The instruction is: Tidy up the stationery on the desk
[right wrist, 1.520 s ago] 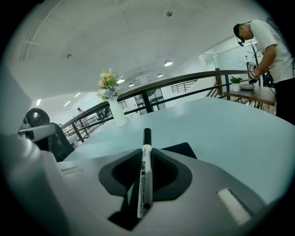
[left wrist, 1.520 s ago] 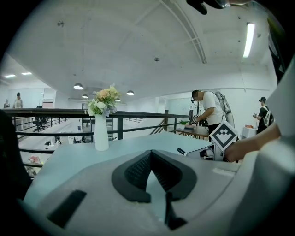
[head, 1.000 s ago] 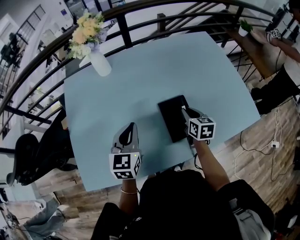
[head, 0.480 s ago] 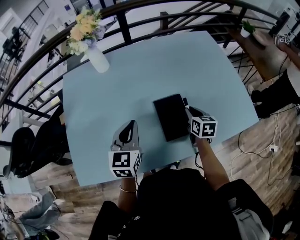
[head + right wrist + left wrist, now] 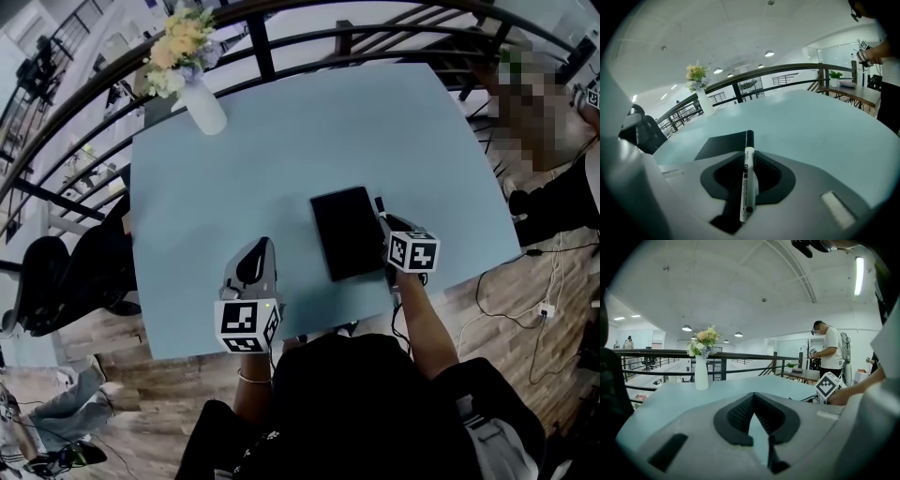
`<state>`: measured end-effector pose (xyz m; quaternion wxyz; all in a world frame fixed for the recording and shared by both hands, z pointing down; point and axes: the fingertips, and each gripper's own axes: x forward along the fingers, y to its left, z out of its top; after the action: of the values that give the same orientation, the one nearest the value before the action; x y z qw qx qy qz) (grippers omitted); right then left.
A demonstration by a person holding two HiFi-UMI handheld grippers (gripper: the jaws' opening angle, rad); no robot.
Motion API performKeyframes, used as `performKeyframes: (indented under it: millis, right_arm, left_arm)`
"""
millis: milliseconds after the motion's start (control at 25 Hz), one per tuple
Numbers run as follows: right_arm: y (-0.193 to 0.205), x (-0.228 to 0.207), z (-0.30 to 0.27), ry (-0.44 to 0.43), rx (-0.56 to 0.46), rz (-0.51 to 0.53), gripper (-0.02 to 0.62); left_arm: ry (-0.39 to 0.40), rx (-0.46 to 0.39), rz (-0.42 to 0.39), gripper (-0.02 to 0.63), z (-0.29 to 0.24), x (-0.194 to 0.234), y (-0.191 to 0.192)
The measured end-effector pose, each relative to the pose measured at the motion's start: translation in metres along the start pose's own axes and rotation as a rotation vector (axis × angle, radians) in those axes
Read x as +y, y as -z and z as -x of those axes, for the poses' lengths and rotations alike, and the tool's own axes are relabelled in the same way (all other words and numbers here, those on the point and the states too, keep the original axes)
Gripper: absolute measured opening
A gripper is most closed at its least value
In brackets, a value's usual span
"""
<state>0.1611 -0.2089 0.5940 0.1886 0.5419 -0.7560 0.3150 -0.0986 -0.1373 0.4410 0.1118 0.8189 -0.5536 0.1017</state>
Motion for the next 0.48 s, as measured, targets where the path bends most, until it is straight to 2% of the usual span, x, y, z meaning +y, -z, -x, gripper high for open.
performKeyframes:
  millis: [480]
  right_arm:
    - [0.007,-0.002,-0.017,-0.014,0.064,0.026,0.077]
  left_arm:
    - [-0.028,-0.01,0.003,-0.006,0.0,0.003,-0.002]
